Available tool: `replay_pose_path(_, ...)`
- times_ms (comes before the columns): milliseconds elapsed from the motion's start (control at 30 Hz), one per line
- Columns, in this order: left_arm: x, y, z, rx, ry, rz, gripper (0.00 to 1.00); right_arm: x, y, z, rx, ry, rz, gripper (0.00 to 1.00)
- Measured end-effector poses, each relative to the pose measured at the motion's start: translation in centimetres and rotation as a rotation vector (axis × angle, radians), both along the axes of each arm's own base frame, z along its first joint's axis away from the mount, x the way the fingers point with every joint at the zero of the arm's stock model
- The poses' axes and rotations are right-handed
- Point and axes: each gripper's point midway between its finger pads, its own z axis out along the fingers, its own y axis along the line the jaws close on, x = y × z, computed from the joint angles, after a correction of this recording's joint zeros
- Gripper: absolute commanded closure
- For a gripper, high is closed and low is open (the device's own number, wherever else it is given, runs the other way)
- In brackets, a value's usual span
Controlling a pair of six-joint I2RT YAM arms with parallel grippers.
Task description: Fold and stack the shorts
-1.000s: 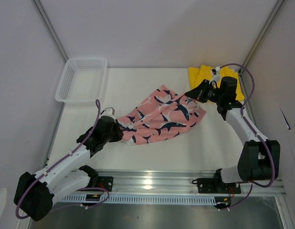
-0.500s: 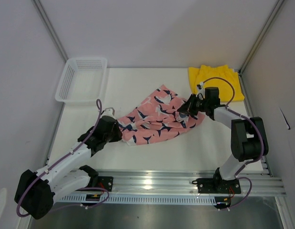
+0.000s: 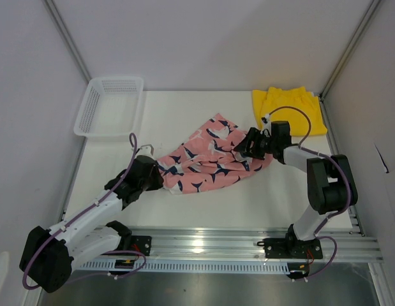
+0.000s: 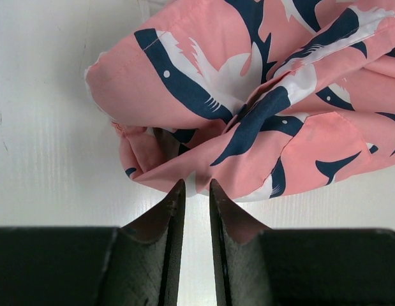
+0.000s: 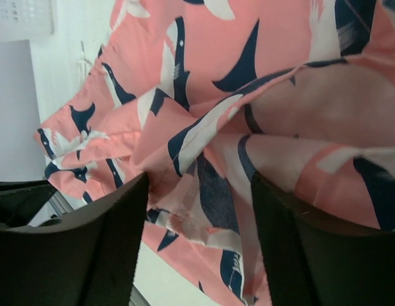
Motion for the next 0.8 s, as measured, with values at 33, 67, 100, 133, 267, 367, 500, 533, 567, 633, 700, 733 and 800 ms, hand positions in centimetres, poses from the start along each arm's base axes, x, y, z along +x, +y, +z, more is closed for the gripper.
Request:
replay_pose_path(33, 0.0, 0.0, 0.0, 0.000, 0.001, 0.000, 0.76, -0.3, -0.1, -0.1, -0.007, -0.006, -0.004, 0.30)
replay_pose_path(67, 0.0, 0.0, 0.0, 0.001, 0.001, 0.000, 0.76, -0.6, -0.2, -0.1, -0.013, -0.016, -0.008, 0.30)
replay_pose_path(100, 0.0, 0.0, -0.1, 0.001, 0.002, 0.000, 0.76, -0.8, -0.3, -0.1, -0.015, -0.024, -0.011, 0.30)
replay_pose_path(133, 0.0, 0.0, -0.1, 0.002, 0.003, 0.000, 0.76, -1.1, -0.4, -0.1, -0.017, -0.035, -0.016, 0.29)
replay_pose_path(267, 0.0, 0.0, -0.1, 0.002, 0.003, 0.000, 0.76, -1.6, -0.8, 0.9, -0.015, -0.107, -0.033, 0.27)
replay_pose_path(367, 0.0, 0.0, -0.1, 0.002, 0.003, 0.000, 0.76, -1.8, -1.0, 2.1, -0.009, -0.177, -0.046, 0.26)
replay_pose_path(500, 0.0, 0.0, -0.1, 0.003, 0.004, 0.000, 0.76, -1.8, -0.8, 3.7, 0.000, -0.256, -0.047, 0.30)
replay_pose_path(533, 0.0, 0.0, -0.1, 0.003, 0.004, 0.000, 0.76, -1.7, -0.6, 3.9, -0.002, -0.270, -0.043, 0.32)
replay_pose_path(567, 0.0, 0.0, -0.1, 0.003, 0.005, 0.000, 0.76, -1.7, -0.4, 4.1, -0.002, -0.282, -0.037, 0.33)
replay_pose_path(633, 0.0, 0.0, -0.2, 0.004, 0.006, 0.000, 0.76, -1.9, 0.1, 4.1, -0.008, -0.291, -0.021, 0.39)
replay_pose_path(700, 0.0, 0.0, -0.2, 0.005, 0.008, 0.000, 0.76, -1.8, 0.5, 4.0, -0.017, -0.297, -0.006, 0.48)
replay_pose_path(733, 0.0, 0.0, -0.2, 0.005, 0.008, 0.000, 0.76, -1.7, 0.8, 3.8, -0.026, -0.301, 0.005, 0.51)
replay_pose_path(800, 0.0, 0.0, -0.2, 0.005, 0.009, 0.000, 0.76, -1.3, 1.1, 3.4, -0.045, -0.304, 0.016, 0.56)
